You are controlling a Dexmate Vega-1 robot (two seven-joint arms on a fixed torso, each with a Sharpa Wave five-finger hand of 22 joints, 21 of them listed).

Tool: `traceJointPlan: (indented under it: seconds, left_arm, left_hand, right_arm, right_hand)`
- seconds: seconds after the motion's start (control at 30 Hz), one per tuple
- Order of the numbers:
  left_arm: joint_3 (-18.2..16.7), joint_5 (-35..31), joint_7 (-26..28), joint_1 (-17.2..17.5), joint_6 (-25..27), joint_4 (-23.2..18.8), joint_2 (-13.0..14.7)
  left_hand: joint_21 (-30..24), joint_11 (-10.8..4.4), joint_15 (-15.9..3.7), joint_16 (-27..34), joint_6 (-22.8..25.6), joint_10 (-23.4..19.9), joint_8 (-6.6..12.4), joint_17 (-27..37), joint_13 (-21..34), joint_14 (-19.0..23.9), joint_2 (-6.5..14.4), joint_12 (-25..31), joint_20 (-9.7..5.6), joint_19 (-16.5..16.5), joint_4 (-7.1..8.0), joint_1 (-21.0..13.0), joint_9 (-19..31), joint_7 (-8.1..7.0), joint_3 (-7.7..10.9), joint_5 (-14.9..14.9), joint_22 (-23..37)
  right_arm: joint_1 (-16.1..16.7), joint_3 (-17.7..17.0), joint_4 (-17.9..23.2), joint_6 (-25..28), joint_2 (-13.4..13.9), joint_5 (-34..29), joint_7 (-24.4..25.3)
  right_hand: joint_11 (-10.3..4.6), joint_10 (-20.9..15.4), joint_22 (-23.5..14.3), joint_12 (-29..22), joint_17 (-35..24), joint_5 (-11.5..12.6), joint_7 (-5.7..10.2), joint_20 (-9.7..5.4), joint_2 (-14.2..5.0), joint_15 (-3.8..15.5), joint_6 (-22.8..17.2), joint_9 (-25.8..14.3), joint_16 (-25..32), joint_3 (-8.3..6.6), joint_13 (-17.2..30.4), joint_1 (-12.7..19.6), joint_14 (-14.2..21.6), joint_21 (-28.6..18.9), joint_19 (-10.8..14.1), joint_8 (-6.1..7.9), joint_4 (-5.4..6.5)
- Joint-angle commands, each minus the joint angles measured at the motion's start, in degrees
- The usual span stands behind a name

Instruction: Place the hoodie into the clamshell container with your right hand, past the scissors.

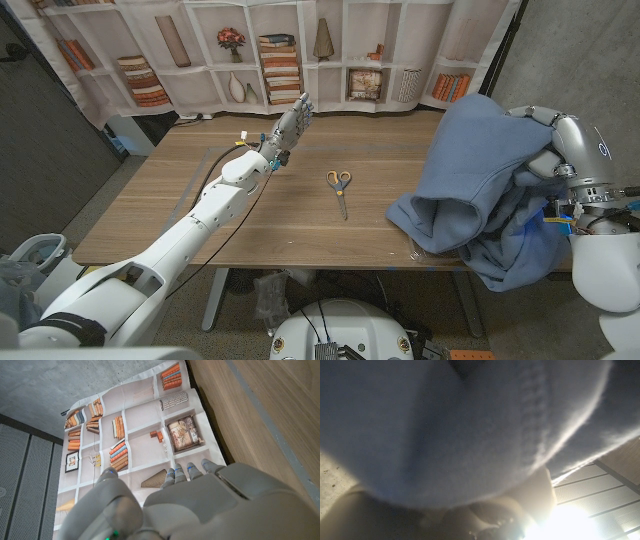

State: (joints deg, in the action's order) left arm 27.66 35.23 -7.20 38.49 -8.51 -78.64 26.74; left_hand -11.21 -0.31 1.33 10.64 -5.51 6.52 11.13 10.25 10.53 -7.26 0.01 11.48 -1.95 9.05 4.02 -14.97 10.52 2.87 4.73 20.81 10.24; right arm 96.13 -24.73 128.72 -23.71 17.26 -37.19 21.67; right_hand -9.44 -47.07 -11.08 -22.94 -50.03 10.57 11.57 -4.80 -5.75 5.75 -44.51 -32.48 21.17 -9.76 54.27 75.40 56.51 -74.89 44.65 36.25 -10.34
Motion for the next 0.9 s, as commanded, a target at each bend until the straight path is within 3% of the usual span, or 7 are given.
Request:
traceJointPlan:
  seconds: [0.03, 0.9]
  left_arm:
    - [0.6, -0.4, -0.6, -1.8, 0.1, 2.1, -1.0]
    - [0.9, -0.3, -1.3, -2.5, 1.4, 2.6, -0.9]
  left_hand:
    - [-0.3, 0.16, 0.05, 0.0, -0.2, 0.5, 0.09, 0.2, 0.2, -0.3, 0.1, -0.1, -0.48, 0.2, 0.03, -0.6, 0.2, 0.14, -0.17, 0.2, 0.2]
    - [-0.3, 0.06, -0.01, 0.0, -0.2, 0.5, 0.09, 0.2, 0.2, -0.3, 0.2, -0.1, -0.38, 0.2, 0.01, -0.8, 0.2, 0.09, -0.46, 0.1, 0.2]
  right_arm:
    - [1.0, 2.1, -2.2, 1.5, 2.1, -1.3, 2.9]
    - [5.0, 5.0, -3.8, 3.2, 3.2, -1.1, 8.8]
  right_hand:
    - [-0.98, -1.7, -0.1, -0.3, -0.1, 0.4, 0.09, -8.06, -1.85, 7.33, -0.7, -0.1, -0.3, -3.24, 0.3, -1.5, 3.2, -0.2, -0.5, 0.25, 2.89]
    - [-1.00, -2.0, 0.0, 0.2, -0.4, 0.4, 0.09, -8.02, -1.79, 7.37, -0.8, 0.1, -0.7, -3.53, 0.3, -1.7, 3.3, -0.3, -1.0, 0.09, 2.88]
